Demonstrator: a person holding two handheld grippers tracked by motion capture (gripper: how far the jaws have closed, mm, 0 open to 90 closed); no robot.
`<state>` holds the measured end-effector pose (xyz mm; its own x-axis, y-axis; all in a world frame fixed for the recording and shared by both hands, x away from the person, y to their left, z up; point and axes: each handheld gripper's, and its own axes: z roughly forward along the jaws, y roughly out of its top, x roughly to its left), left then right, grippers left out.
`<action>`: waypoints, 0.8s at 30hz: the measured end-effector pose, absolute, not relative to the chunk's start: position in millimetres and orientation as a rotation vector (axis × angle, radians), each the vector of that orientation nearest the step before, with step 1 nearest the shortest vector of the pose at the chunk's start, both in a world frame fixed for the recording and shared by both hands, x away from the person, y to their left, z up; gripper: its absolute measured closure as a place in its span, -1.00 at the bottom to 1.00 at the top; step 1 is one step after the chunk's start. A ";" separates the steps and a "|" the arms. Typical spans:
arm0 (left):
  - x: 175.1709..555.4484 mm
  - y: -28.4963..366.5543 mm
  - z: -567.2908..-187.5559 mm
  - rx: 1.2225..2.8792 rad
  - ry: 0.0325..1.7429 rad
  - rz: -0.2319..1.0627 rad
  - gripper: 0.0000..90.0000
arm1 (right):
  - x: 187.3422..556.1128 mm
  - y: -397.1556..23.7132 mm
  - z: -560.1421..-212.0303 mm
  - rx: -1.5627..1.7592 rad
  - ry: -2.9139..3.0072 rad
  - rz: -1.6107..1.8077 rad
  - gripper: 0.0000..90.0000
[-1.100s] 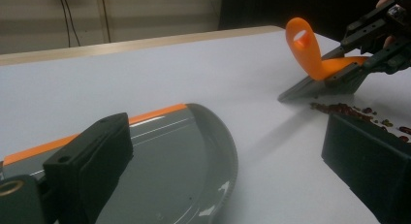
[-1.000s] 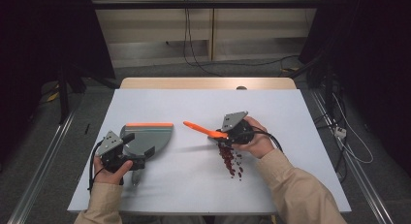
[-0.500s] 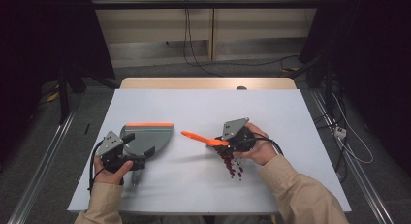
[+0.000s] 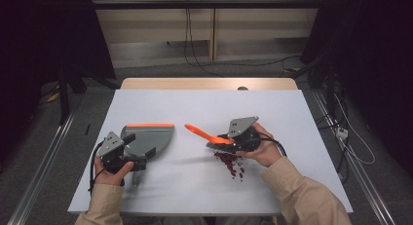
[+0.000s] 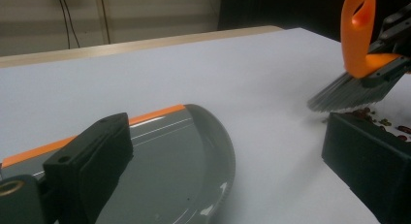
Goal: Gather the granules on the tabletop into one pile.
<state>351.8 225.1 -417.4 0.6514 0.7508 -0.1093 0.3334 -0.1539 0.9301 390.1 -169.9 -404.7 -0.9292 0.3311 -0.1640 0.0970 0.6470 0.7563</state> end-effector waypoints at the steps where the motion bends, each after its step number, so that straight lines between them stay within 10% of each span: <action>1: 351.9 225.1 -417.5 1.749 0.880 0.464 -0.91 | 390.2 -171.1 -402.0 0.346 2.573 1.166 0.58; 24: 352.7 224.3 -418.8 1.760 0.882 0.459 -0.91 | 353.3 -165.3 -409.7 0.649 2.770 1.513 0.58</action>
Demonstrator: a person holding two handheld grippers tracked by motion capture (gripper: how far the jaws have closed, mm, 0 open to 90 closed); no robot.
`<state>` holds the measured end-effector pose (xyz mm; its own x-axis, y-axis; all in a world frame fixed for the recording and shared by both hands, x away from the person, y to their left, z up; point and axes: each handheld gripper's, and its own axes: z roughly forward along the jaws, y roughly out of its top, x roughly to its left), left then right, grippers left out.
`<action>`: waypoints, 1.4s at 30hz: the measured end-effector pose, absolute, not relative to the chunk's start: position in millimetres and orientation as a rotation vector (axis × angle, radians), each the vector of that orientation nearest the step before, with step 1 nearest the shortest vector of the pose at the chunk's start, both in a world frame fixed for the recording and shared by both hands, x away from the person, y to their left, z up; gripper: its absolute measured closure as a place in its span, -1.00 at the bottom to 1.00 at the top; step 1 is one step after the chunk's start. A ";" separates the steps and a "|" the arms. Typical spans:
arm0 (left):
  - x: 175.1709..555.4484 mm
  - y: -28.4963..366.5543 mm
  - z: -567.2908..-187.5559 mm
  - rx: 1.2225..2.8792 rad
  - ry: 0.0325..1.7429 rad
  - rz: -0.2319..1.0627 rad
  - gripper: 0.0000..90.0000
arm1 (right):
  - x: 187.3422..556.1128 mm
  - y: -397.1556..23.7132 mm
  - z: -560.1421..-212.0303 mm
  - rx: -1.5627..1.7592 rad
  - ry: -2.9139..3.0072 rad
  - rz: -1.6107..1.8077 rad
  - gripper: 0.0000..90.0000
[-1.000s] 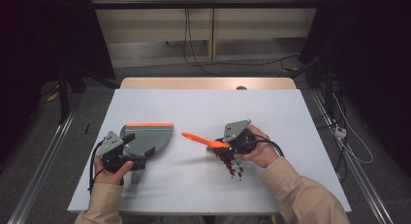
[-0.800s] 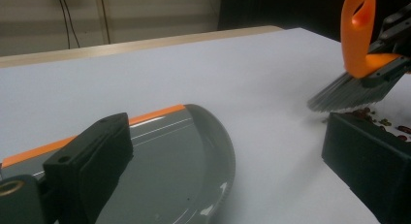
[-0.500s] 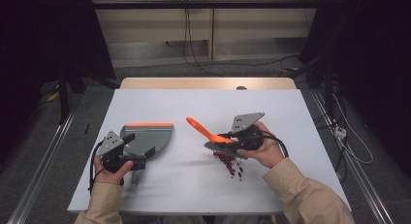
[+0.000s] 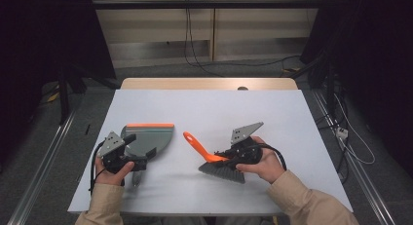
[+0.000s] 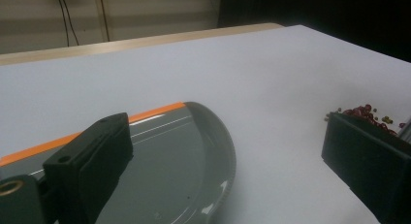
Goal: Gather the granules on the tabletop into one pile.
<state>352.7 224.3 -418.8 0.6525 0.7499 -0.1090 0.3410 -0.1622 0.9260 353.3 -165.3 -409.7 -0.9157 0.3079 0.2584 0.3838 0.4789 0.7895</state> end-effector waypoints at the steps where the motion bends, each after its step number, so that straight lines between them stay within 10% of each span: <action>1: 352.7 224.2 -419.0 1.757 0.885 0.458 -0.91 | 353.2 -165.0 -412.4 -0.616 -2.615 -1.434 0.58; 42: 354.0 225.1 -419.2 1.754 0.882 0.457 -0.91 | 399.2 -182.0 -388.5 -0.838 -2.683 -1.552 0.58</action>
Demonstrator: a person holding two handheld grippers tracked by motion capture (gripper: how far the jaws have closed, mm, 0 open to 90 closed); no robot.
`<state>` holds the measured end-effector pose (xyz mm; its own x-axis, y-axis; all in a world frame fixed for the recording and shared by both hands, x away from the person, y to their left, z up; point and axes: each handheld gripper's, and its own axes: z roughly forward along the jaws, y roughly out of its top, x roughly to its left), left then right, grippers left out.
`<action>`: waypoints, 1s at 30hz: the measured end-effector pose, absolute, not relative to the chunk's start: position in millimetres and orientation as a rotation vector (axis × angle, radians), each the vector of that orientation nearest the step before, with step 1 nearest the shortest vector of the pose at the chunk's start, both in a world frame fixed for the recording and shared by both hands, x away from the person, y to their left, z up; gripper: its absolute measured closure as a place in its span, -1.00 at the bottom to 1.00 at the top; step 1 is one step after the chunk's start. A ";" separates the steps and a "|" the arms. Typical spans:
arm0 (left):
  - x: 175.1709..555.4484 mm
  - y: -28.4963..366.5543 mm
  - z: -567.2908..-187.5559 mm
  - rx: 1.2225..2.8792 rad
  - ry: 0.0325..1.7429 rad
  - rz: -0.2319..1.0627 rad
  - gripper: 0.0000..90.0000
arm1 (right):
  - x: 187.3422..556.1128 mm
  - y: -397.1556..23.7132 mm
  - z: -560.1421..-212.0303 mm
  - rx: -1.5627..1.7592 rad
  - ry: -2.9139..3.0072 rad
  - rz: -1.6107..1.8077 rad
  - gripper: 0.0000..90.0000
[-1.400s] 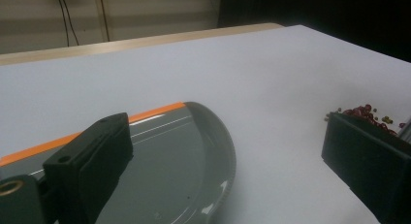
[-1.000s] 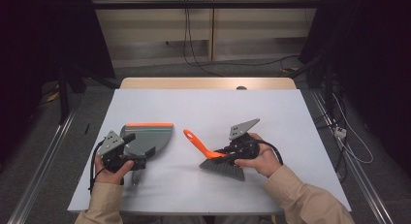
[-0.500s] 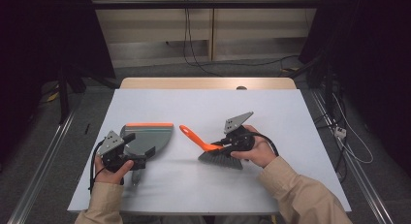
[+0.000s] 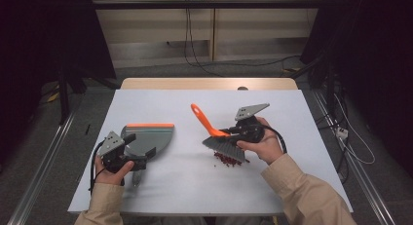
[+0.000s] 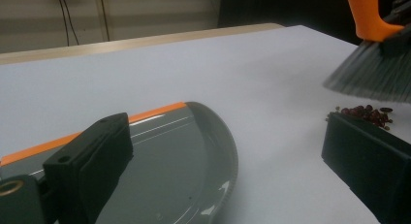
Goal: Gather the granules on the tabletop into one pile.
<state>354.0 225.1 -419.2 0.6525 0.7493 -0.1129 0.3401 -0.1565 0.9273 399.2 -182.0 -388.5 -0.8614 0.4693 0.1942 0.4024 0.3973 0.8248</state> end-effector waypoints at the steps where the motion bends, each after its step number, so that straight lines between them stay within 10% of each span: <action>1: 353.7 225.2 -419.0 1.752 0.882 0.456 -0.91 | 398.2 -185.3 -386.5 0.831 2.539 1.448 0.58; 30: 352.0 222.5 -417.3 1.761 0.869 0.460 -0.91 | 380.6 -185.1 -422.2 1.334 2.099 1.111 0.58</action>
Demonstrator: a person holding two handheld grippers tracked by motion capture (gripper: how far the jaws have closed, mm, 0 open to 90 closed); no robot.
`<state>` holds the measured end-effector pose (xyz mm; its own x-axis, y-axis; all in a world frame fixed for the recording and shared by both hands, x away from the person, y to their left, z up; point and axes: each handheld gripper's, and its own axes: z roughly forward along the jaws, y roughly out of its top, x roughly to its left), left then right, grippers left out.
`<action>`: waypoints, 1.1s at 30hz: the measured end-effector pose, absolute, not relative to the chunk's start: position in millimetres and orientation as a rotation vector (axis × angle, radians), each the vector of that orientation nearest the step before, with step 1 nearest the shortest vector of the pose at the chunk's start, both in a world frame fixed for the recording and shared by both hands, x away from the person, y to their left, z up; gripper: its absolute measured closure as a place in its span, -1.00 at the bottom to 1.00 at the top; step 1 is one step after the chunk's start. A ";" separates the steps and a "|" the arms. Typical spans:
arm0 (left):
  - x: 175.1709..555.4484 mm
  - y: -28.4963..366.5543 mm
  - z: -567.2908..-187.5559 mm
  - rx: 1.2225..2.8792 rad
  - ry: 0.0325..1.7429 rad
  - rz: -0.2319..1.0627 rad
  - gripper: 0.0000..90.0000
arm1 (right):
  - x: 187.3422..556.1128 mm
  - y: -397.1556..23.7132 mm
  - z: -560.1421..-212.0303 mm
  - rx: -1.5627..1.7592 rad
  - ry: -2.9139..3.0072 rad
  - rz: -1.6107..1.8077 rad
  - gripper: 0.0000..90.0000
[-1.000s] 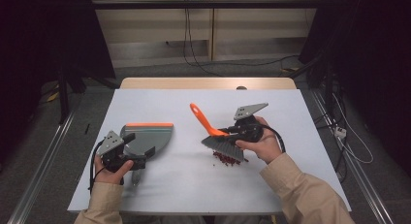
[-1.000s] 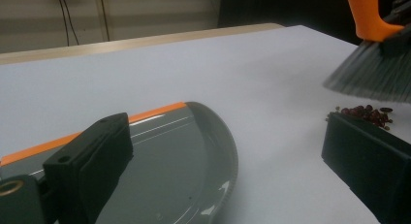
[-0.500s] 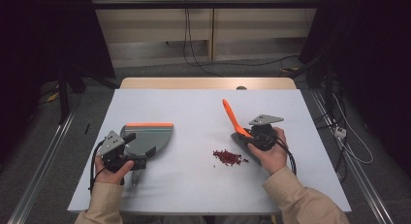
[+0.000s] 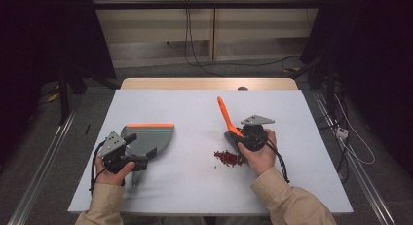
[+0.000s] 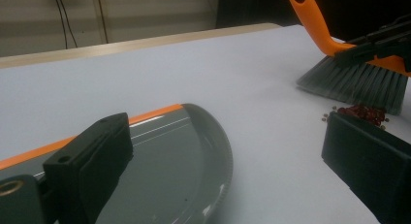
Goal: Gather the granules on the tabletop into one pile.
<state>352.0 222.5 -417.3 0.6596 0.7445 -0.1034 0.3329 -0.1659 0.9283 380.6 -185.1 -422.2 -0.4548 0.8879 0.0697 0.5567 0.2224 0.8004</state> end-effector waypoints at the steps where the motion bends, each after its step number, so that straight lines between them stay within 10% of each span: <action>1: 352.2 222.6 -417.3 1.761 0.869 0.460 -0.91 | 381.9 -184.6 -422.4 1.334 2.099 1.124 0.58; 33: 352.7 225.9 -416.8 1.750 0.875 0.462 -0.91 | 382.6 -94.9 -416.0 1.328 2.193 1.440 0.58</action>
